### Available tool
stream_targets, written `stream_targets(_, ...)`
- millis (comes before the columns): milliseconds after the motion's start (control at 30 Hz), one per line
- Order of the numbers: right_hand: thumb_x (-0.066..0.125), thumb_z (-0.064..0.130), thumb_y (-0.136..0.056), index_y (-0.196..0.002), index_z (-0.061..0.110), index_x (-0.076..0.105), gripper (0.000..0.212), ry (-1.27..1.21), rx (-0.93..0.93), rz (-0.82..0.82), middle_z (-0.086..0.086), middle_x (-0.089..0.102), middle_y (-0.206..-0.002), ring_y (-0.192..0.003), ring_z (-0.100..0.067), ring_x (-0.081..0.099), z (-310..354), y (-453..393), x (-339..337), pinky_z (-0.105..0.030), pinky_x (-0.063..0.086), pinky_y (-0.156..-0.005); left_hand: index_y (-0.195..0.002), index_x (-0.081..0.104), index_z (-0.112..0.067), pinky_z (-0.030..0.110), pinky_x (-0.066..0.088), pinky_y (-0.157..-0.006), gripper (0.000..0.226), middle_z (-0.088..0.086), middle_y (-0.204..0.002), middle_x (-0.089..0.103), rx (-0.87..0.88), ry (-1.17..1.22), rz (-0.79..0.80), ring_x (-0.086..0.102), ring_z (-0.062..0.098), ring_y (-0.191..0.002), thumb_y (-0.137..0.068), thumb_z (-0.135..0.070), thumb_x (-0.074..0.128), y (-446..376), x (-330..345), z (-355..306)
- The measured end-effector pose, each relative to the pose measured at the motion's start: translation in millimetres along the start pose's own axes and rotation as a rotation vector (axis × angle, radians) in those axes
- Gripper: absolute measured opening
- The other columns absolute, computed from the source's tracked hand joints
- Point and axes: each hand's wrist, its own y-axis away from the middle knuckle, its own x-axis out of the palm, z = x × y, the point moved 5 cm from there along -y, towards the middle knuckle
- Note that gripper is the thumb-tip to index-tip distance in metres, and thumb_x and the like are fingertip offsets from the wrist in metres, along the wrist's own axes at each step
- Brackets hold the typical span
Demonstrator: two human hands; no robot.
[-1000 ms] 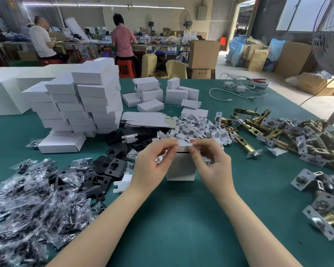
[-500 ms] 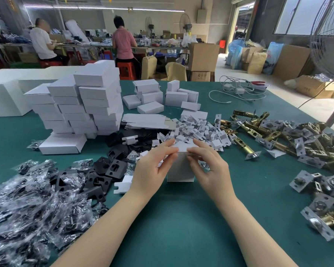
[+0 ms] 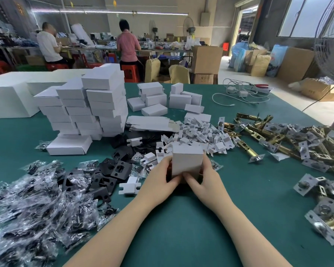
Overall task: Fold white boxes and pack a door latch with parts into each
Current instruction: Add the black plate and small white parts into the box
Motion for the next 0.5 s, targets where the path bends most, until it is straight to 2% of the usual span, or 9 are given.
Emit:
stream_targets(33, 0.067, 0.025, -0.088, -0.137, 0.042, 0.037, 0.060, -0.007, -0.009, -0.012, 0.043, 0.057, -0.106, -0.098, 0.018, 0.055, 0, 0, -1, 0.000, 0.040, -0.074, -0.127, 0.050, -0.040, 0.017, 0.046, -0.091, 0.048, -0.025, -0.115, 0.063, 0.002, 0.038, -0.014, 0.057, -0.011, -0.106, -0.082, -0.033, 0.065, 1, 0, 0)
stream_targets(67, 0.067, 0.026, -0.089, -0.126, 0.048, 0.042, 0.049, -0.021, -0.009, -0.023, 0.044, 0.056, -0.107, -0.098, 0.017, 0.056, 1, -1, -1, -0.001, 0.040, -0.075, -0.121, 0.050, -0.047, 0.019, 0.048, -0.090, 0.044, -0.027, -0.113, 0.063, 0.011, 0.067, -0.037, 0.058, -0.009, -0.105, -0.082, -0.035, 0.066, 2, -2, 0)
stream_targets(133, 0.064, 0.036, -0.092, -0.121, 0.051, 0.043, 0.039, -0.057, -0.005, -0.048, 0.036, 0.060, -0.109, -0.102, 0.010, 0.058, 4, 1, -1, -0.007, 0.045, -0.079, -0.111, 0.049, -0.058, 0.018, 0.049, -0.086, 0.040, -0.032, -0.111, 0.061, 0.049, 0.070, -0.120, 0.058, -0.007, -0.104, -0.081, -0.038, 0.068, 4, -6, -3)
stream_targets(167, 0.059, 0.043, -0.093, -0.130, 0.048, 0.041, 0.041, -0.074, -0.004, -0.049, 0.030, 0.062, -0.111, -0.105, 0.006, 0.059, 5, 2, -1, -0.012, 0.047, -0.083, -0.108, 0.048, -0.059, 0.017, 0.048, -0.085, 0.040, -0.033, -0.110, 0.060, 0.067, 0.061, -0.179, 0.058, -0.006, -0.103, -0.083, -0.037, 0.070, 5, -10, -7)
stream_targets(233, 0.048, 0.059, -0.090, -0.148, 0.035, 0.029, 0.066, -0.083, 0.001, -0.057, 0.026, 0.059, -0.117, -0.112, 0.001, 0.058, 7, 3, -2, -0.021, 0.047, -0.092, -0.108, 0.048, -0.054, 0.017, 0.049, -0.082, 0.040, -0.032, -0.109, 0.060, 0.106, 0.122, -0.322, 0.060, -0.003, -0.100, -0.086, -0.032, 0.073, 6, -21, -14)
stream_targets(300, 0.041, 0.068, -0.083, -0.152, 0.033, 0.023, 0.080, -0.040, 0.025, -0.063, 0.029, 0.055, -0.116, -0.111, -0.001, 0.058, 6, 3, -4, -0.025, 0.047, -0.093, -0.111, 0.045, -0.050, 0.017, 0.053, -0.079, 0.037, -0.032, -0.109, 0.060, 0.171, 0.257, -0.491, 0.063, -0.002, -0.099, -0.090, -0.032, 0.069, 6, -42, -30)
stream_targets(400, 0.038, 0.072, -0.079, -0.152, 0.033, 0.025, 0.084, 0.004, 0.067, -0.027, 0.028, 0.059, -0.109, -0.106, -0.001, 0.059, 5, 2, -3, -0.028, 0.047, -0.091, -0.118, 0.036, -0.043, 0.018, 0.054, -0.078, 0.032, -0.033, -0.112, 0.057, 0.254, 0.423, -0.780, 0.062, -0.004, -0.101, -0.096, -0.031, 0.057, 0, -99, -56)
stream_targets(500, 0.036, 0.073, -0.079, -0.151, 0.034, 0.028, 0.082, 0.050, 0.080, 0.008, 0.027, 0.060, -0.109, -0.106, -0.002, 0.058, 3, 0, 1, -0.028, 0.046, -0.089, -0.128, 0.029, -0.029, 0.028, 0.057, -0.085, 0.036, -0.016, -0.124, 0.049, 0.189, 0.554, -1.070, 0.059, -0.003, -0.107, -0.099, -0.026, 0.049, -16, -175, -63)
